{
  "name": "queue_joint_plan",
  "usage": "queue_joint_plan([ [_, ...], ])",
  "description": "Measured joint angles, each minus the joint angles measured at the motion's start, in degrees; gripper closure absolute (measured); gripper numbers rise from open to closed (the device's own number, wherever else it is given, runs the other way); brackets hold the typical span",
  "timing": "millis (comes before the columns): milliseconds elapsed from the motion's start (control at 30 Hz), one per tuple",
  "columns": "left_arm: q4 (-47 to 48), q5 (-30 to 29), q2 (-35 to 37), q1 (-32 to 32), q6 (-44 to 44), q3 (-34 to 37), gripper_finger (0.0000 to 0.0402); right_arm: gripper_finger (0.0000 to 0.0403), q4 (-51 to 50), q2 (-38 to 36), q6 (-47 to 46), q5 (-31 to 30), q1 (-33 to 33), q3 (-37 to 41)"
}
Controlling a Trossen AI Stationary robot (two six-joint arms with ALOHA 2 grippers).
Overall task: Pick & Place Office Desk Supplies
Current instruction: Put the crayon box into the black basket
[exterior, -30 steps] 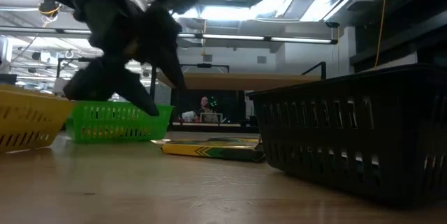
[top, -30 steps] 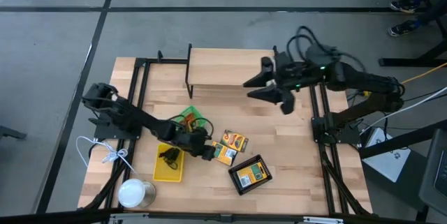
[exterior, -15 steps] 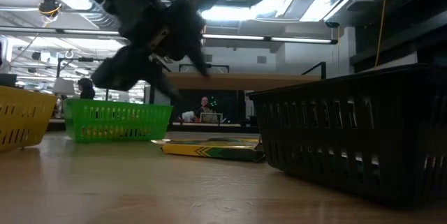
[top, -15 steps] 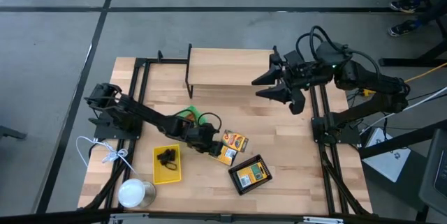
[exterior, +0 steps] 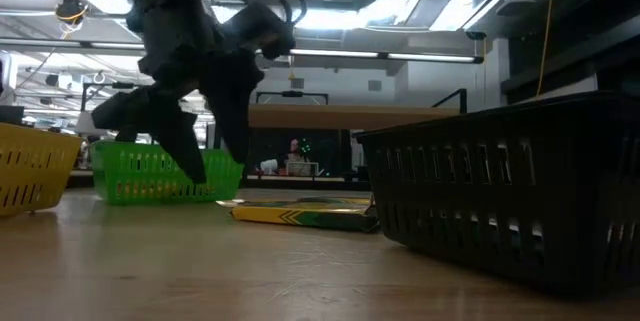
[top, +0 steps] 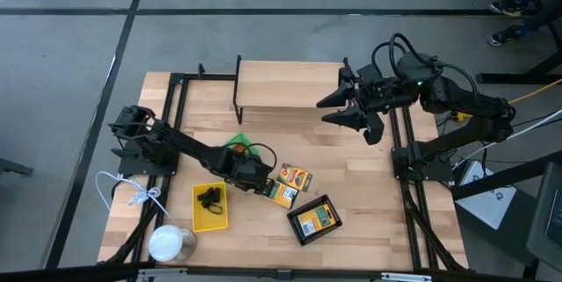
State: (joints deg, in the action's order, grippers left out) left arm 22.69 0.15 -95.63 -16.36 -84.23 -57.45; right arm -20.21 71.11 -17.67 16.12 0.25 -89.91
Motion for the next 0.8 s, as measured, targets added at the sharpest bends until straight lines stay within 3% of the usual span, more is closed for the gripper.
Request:
queue_joint_plan([
  [500, -4.11, 1.93, -5.46, 0.15, -1.15, 0.0, 0.021, 0.0208, 0.3, 0.02, 0.11, -0.02, 1.36, 0.0],
  [800, -7.3, 3.25, -4.21, 0.24, -2.12, -0.57, 0.021, 0.0208, 0.52, 0.02, 0.13, -0.01, 1.36, 0.01],
])
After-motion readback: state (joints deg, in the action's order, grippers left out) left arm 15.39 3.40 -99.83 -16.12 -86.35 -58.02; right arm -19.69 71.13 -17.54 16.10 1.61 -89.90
